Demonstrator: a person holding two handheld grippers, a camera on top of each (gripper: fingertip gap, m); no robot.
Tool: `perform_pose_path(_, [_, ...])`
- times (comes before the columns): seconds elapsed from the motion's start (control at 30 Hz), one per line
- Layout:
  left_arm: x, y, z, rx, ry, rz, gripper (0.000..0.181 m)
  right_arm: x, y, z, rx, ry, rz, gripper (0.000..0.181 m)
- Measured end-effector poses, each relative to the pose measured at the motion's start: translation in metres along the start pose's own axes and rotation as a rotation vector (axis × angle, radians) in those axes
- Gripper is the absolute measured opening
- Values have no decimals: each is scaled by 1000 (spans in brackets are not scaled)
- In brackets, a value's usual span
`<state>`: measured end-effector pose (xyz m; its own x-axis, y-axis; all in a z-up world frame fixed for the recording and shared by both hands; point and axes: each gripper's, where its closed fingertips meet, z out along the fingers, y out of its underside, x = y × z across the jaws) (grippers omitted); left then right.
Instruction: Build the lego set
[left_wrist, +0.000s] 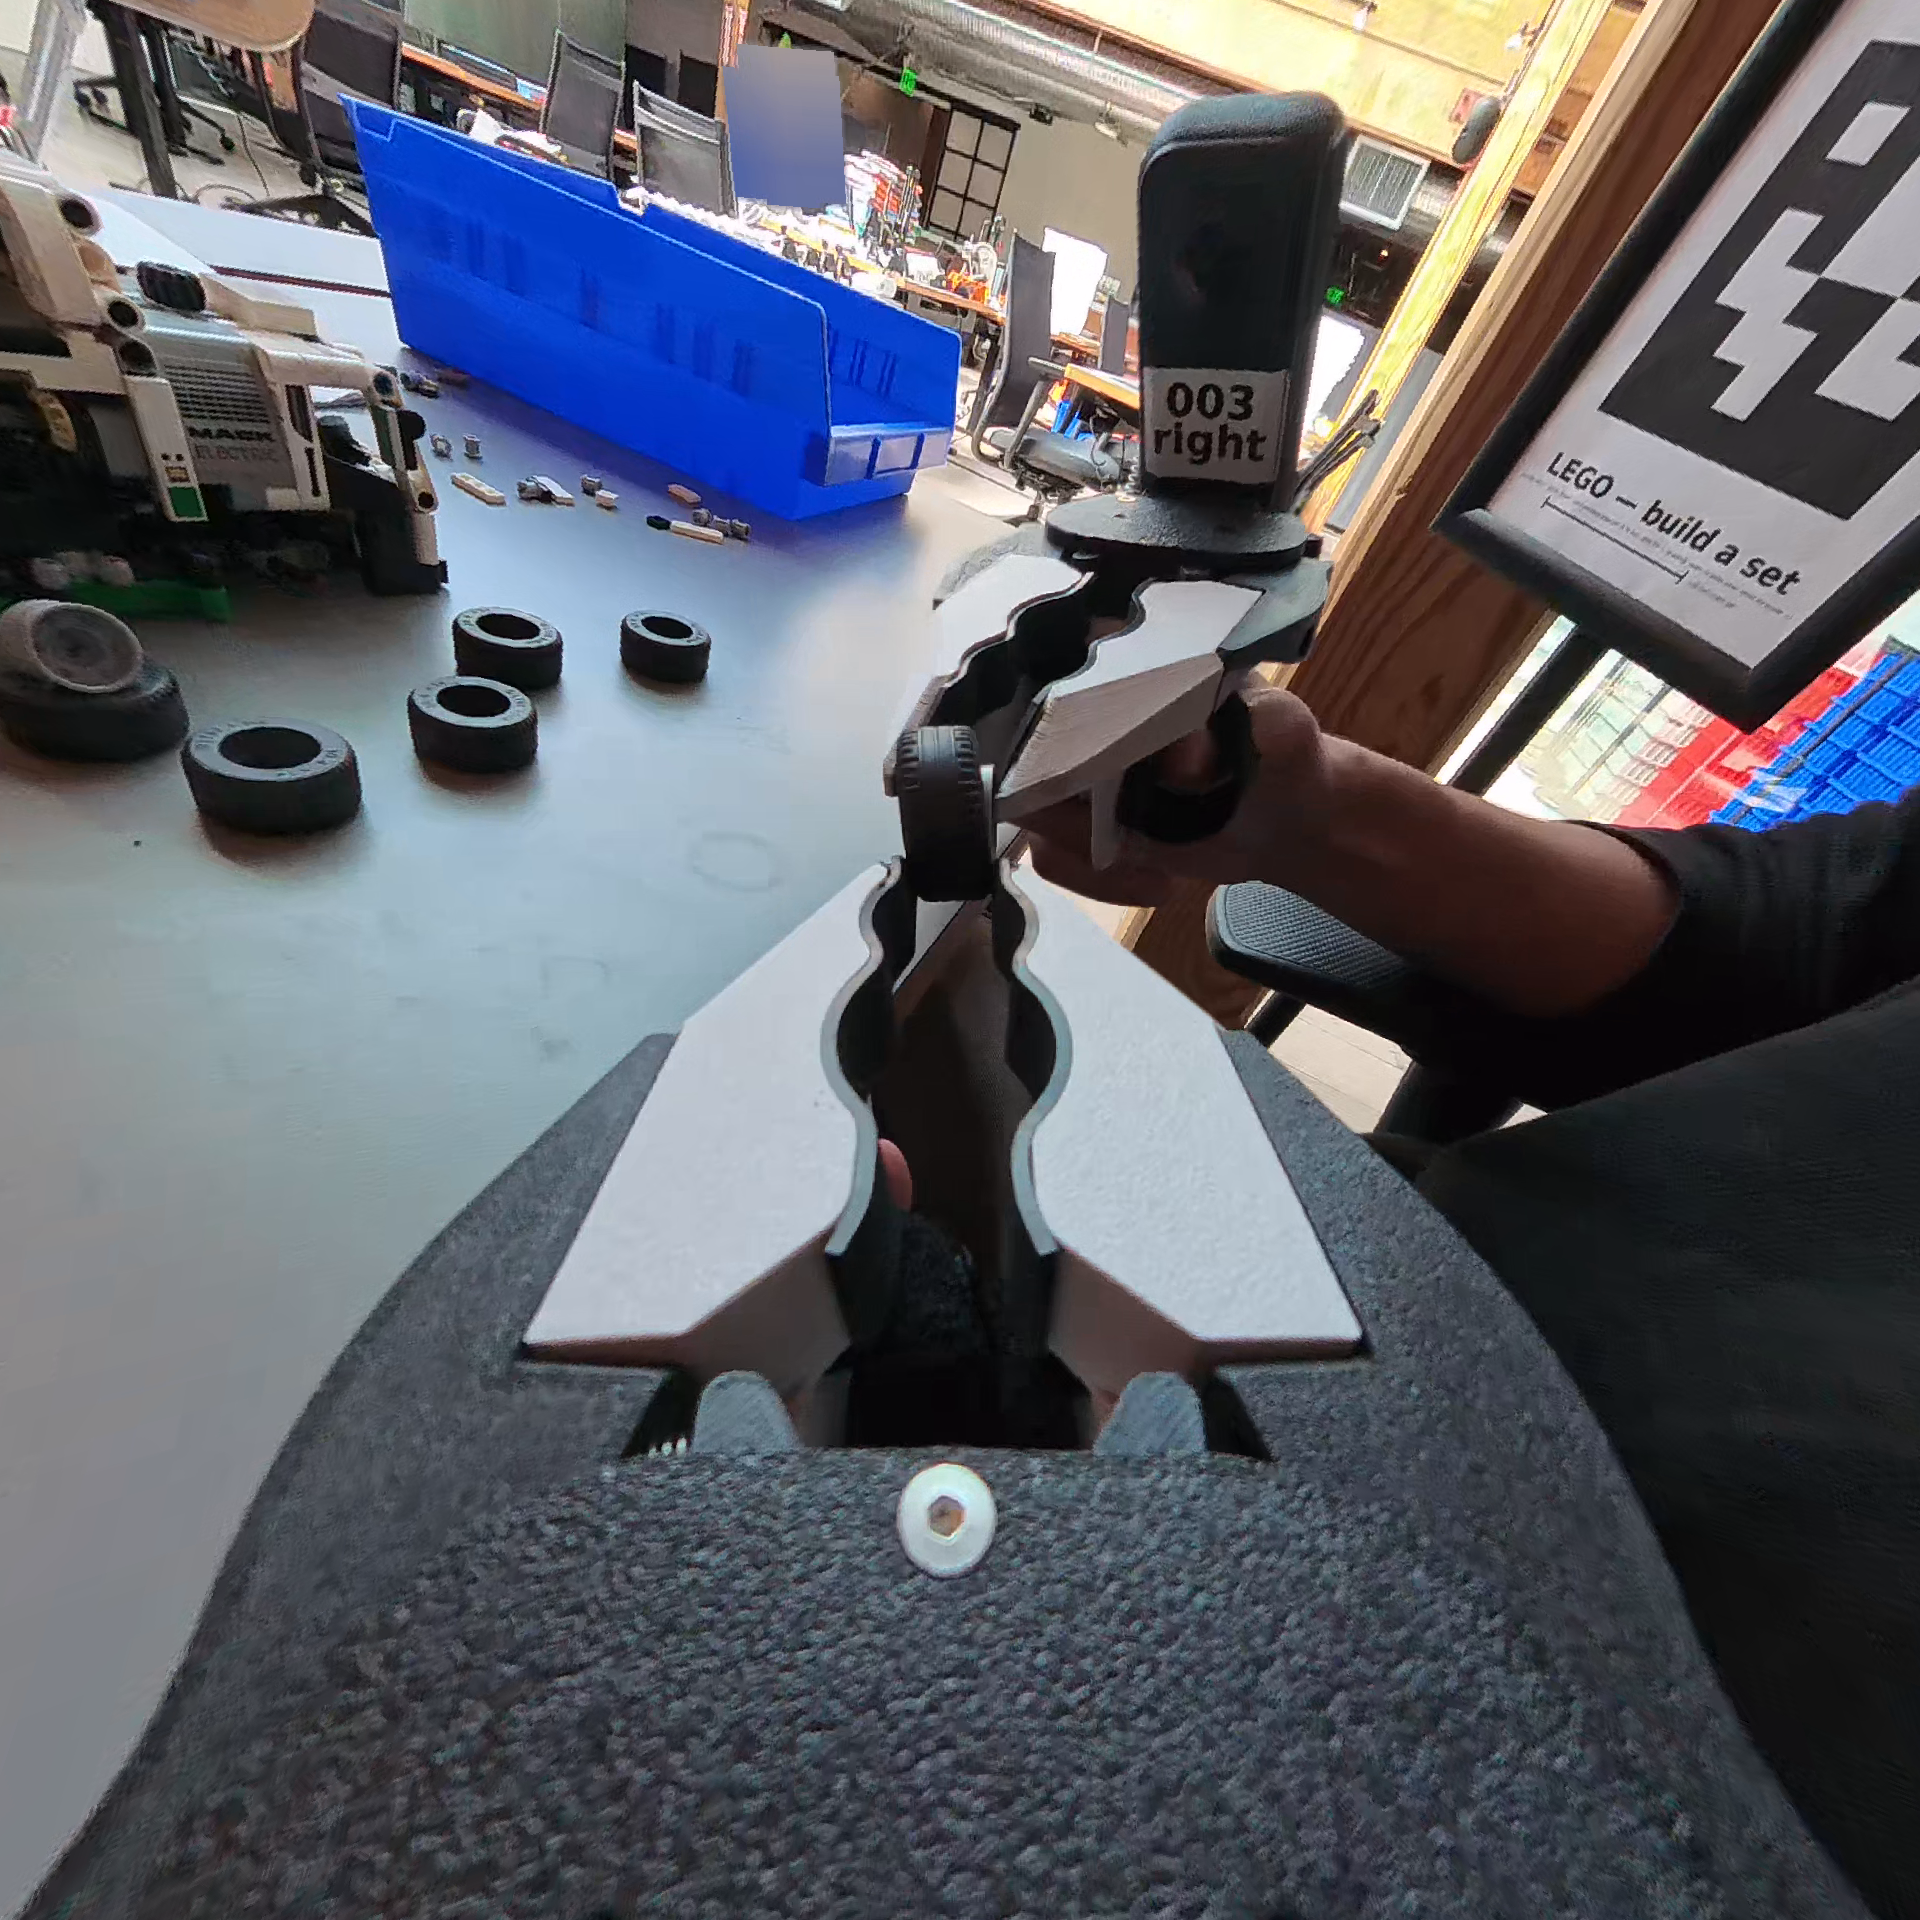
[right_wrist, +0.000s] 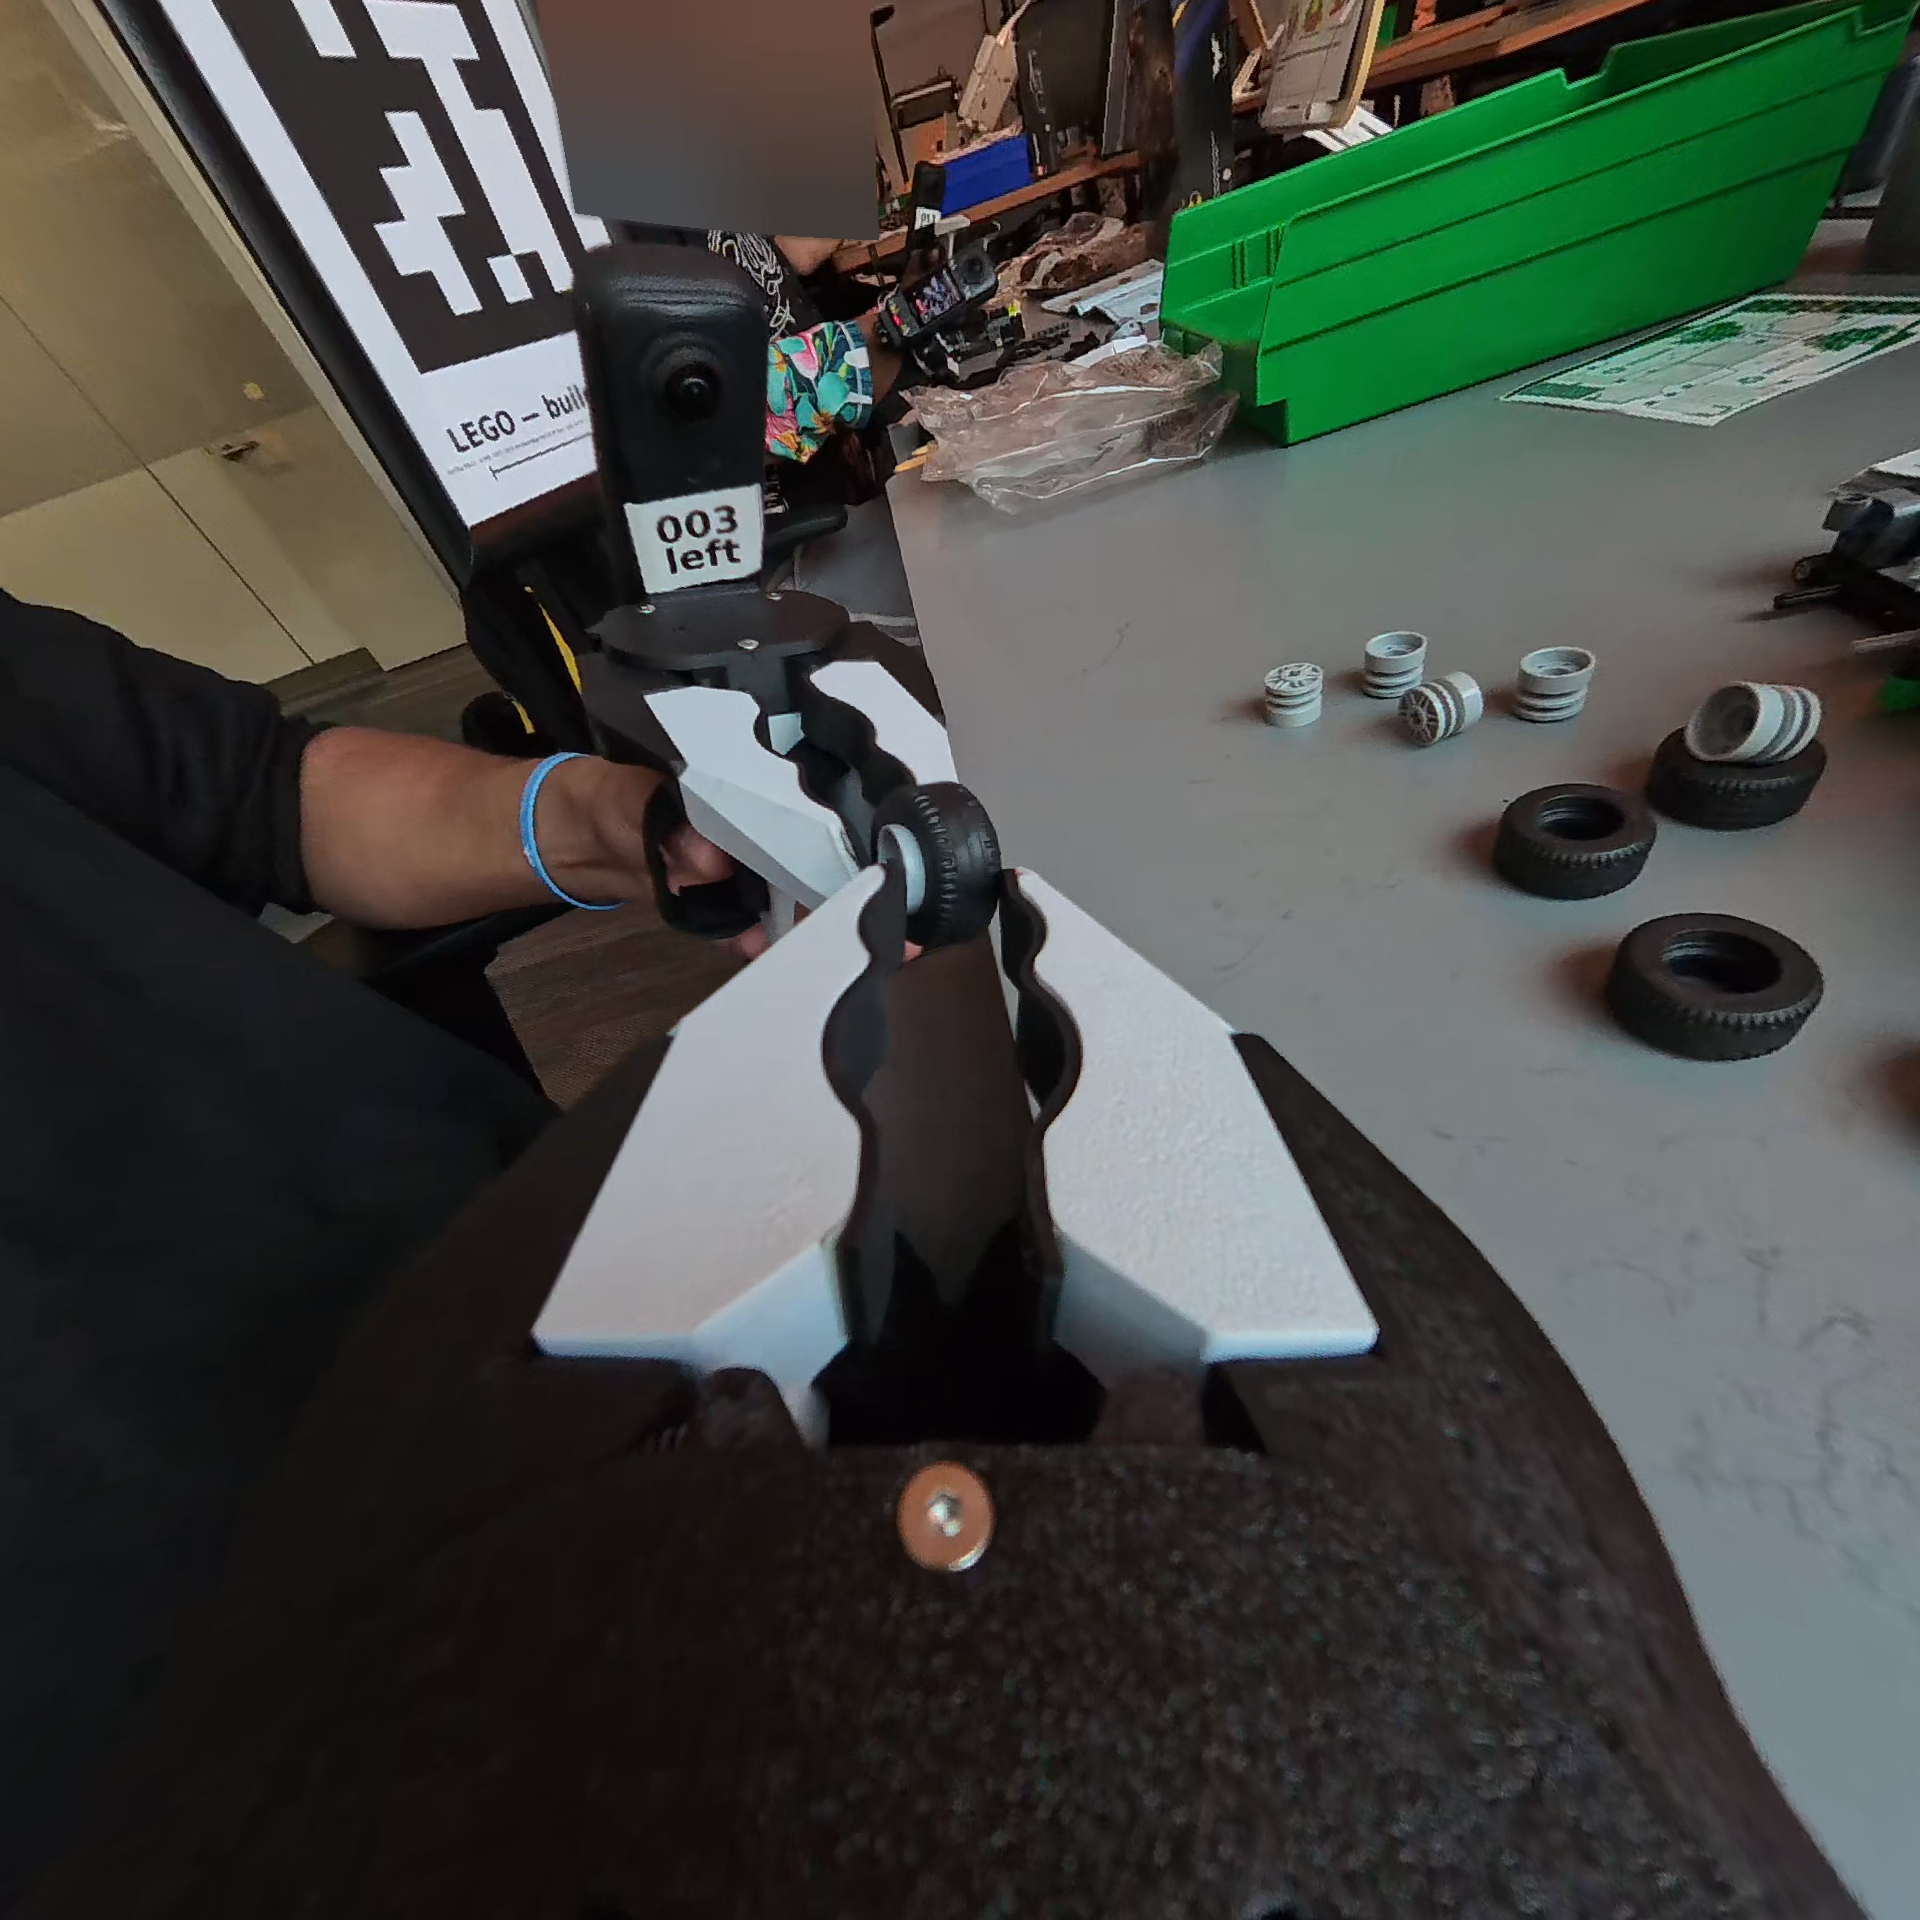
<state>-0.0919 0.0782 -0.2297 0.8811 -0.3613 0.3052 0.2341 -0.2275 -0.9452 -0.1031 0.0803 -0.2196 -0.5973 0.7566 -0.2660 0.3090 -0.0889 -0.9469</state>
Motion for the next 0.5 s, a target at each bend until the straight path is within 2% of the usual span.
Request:
perform_pose_path(0.13, [9, 15, 7, -101, 3, 136, 12, -4, 1, -4, -20, 14, -12, 16])
perform_pose_path(0.2, [18, 22, 8, -143, 31, 206, 25, -10, 5, -3, -72, -3, -16, 16])
perform_pose_path(0.3, [27, 24, 12, -160, 87, 175, 44, -17, 9, -1, -114, -16, -21, 16])
perform_pose_path(0.33, [21, 25, 14, -166, 49, 194, 46, -22, 9, 0, -108, -50, 3, 16])
perform_pose_path(0.4, [8, 28, 14, -198, -69, 357, 49, -26, 11, 1, -104, -80, 47, 16])
perform_pose_path(0.5, [-16, 21, 11, -216, -330, 742, 30, -26, 17, 6, -112, -124, 157, 16])
